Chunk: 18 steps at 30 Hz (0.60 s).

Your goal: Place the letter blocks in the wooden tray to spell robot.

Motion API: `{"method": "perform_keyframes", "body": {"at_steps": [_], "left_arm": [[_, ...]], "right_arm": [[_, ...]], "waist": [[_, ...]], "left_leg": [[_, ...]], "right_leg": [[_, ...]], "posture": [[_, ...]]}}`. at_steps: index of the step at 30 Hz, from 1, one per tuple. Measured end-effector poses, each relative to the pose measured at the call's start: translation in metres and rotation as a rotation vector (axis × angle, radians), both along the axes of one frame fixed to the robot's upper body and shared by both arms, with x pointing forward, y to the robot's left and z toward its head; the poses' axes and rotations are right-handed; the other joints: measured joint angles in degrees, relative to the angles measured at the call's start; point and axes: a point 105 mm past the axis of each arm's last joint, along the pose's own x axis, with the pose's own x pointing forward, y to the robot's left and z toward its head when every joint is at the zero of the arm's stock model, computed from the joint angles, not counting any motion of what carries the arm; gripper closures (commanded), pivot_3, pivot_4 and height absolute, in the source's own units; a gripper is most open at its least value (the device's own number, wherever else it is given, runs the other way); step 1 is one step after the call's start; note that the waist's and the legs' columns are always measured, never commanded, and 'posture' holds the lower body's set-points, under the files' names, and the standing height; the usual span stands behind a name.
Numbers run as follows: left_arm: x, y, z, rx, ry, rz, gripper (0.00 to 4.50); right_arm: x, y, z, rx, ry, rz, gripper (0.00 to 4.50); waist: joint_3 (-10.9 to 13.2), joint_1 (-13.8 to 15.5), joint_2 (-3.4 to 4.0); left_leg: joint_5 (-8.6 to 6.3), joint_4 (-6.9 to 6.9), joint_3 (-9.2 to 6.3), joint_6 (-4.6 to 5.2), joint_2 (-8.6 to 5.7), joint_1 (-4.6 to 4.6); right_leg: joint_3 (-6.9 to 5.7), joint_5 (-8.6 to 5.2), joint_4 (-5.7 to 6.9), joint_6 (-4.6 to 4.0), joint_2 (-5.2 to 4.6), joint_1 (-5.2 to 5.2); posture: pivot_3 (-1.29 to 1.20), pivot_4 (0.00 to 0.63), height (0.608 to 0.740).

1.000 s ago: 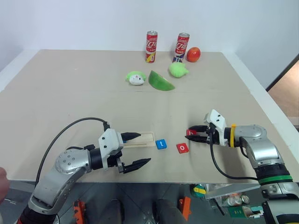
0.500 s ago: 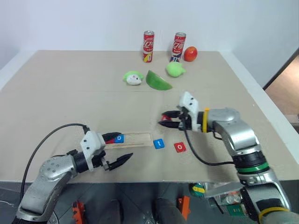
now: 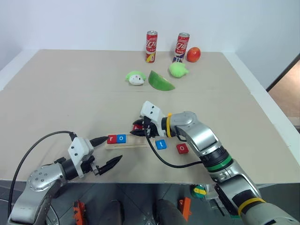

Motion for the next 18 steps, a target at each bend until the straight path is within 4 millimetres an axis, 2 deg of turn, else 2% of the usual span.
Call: {"method": "perform_keyframes", "body": {"at_steps": [9,18], "left_arm": [[-0.002,-0.004,0.002,-0.065,0.053,-0.019,0.0],[-0.001,-0.003,0.004,-0.104,0.098,0.008,0.0]], "right_arm": [[-0.008,0.012,0.001,0.014,0.009,0.077,2.92],[-0.01,0.015,-0.012,-0.016,0.021,0.121,2.92]], "waist": [[0.0,-0.02,0.0],[0.0,-0.02,0.0]], "left_leg": [[0.0,-0.05,-0.04,0.0,0.02,0.0],[0.0,-0.04,-0.06,0.0,0.03,0.0]], "right_leg": [[-0.05,-0.03,0.0,-0.03,0.02,-0.01],[-0.09,-0.02,0.0,-0.07,0.03,-0.01]], "posture": [[0.0,0.15,0.74],[0.0,0.15,0.74]]}}
